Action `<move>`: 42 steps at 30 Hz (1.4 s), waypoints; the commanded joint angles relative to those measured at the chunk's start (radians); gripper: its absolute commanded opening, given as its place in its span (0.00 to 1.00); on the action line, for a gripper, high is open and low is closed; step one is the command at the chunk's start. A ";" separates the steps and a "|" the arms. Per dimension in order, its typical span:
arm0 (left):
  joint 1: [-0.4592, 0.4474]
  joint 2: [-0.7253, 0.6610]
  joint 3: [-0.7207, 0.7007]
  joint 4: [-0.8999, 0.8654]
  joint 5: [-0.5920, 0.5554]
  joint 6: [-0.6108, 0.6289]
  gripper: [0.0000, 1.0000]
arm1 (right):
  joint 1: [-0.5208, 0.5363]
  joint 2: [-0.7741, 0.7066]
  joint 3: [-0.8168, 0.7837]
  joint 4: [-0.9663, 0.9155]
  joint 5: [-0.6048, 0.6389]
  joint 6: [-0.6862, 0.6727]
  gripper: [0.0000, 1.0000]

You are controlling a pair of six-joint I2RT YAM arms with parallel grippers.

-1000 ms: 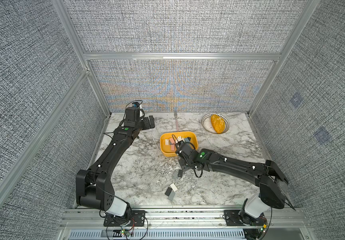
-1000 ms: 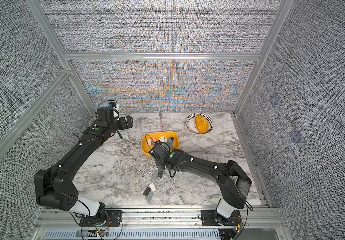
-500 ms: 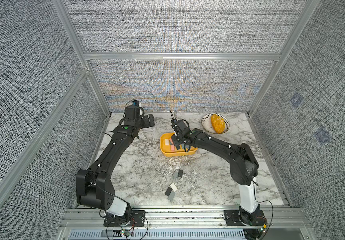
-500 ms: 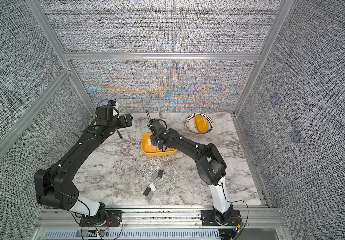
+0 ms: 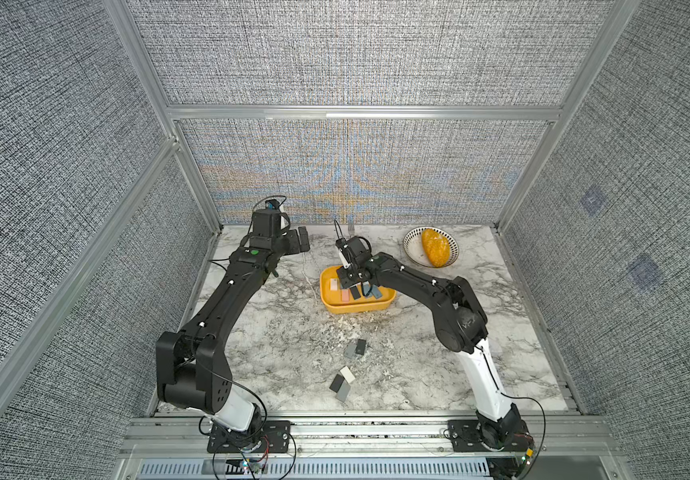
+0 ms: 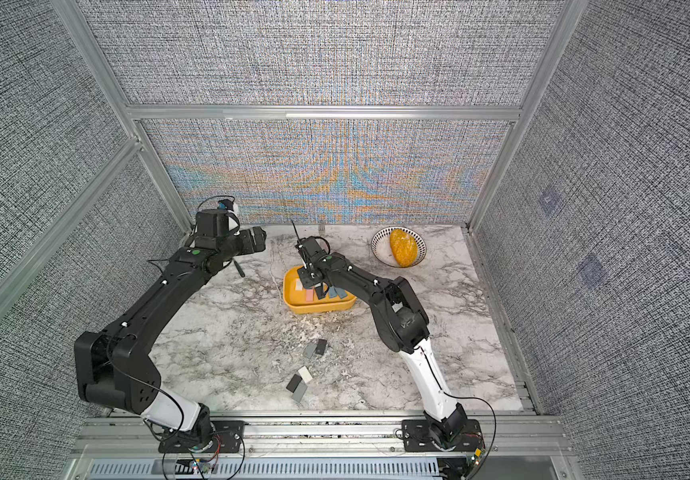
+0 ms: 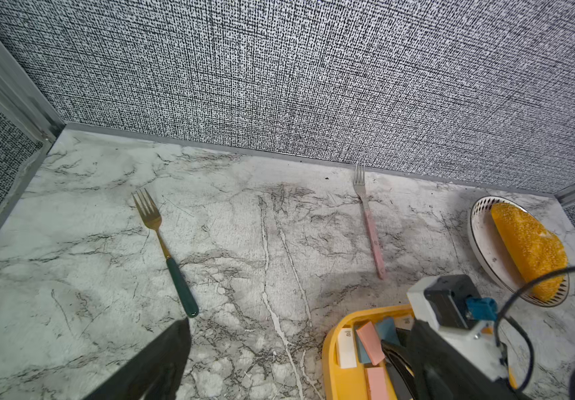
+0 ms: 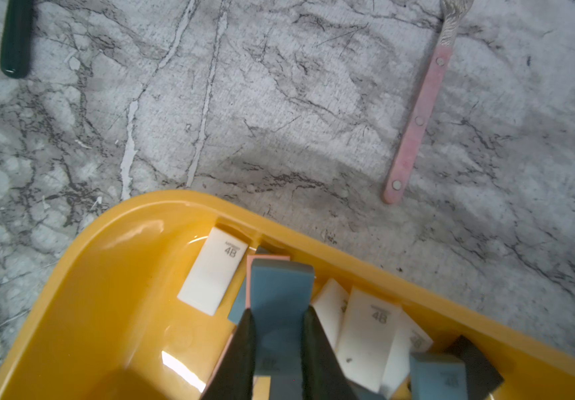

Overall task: Put the eraser in the storage box
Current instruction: Place the eraser in the storage box, then adjust the eraser at the center of the board.

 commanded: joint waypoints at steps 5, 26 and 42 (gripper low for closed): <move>0.003 0.010 0.012 0.003 -0.009 0.018 1.00 | -0.008 0.048 0.057 -0.009 -0.027 -0.016 0.18; 0.007 0.009 0.007 0.002 -0.008 0.020 1.00 | -0.001 0.051 0.068 -0.026 -0.046 -0.014 0.40; 0.008 0.004 0.000 0.005 -0.002 0.018 1.00 | 0.072 -0.306 -0.244 -0.001 0.071 0.032 0.53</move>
